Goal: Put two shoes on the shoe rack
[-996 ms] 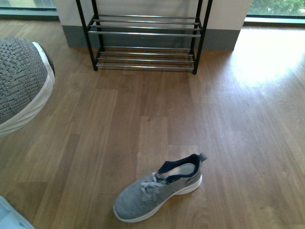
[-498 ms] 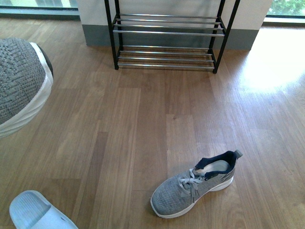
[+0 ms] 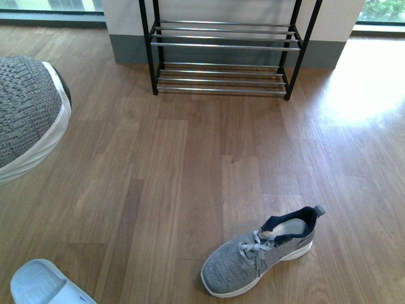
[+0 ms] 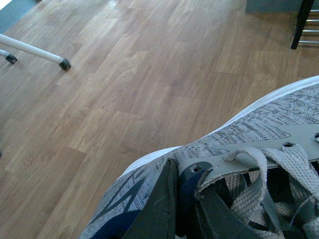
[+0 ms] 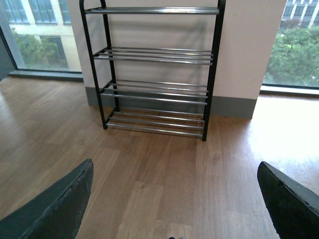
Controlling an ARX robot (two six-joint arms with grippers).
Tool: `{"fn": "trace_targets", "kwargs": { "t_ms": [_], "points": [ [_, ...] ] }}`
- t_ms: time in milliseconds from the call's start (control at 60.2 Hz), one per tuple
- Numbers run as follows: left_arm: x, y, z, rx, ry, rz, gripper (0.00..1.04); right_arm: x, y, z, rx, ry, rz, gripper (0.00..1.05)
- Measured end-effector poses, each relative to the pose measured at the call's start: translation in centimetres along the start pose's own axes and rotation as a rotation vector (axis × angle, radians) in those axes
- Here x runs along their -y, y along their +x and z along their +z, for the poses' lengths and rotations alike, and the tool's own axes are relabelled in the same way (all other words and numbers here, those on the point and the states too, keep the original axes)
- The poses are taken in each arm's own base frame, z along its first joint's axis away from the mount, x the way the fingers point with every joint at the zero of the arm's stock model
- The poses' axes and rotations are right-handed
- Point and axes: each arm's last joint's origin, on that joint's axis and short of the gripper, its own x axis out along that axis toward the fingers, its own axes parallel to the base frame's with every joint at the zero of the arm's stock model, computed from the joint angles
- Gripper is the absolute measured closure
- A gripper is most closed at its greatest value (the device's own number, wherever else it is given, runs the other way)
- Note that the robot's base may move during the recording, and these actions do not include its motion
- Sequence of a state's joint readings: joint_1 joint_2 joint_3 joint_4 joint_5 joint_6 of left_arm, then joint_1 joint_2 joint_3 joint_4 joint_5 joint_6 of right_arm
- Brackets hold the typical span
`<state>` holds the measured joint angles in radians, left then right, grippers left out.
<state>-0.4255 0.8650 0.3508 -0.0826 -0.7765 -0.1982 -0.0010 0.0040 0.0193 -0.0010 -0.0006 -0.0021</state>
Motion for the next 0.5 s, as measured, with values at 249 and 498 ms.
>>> {"fn": "trace_targets", "kwargs": {
  "t_ms": [249,498],
  "points": [
    [0.0,0.0,0.0,0.000,0.000,0.000,1.03,-0.1,0.9,-0.9,-0.135,0.006,0.250,0.09],
    [0.0,0.0,0.0,0.001,0.000,0.001,1.03,-1.7,8.5,1.2,-0.106,-0.316,0.373,0.09]
  ]
}}
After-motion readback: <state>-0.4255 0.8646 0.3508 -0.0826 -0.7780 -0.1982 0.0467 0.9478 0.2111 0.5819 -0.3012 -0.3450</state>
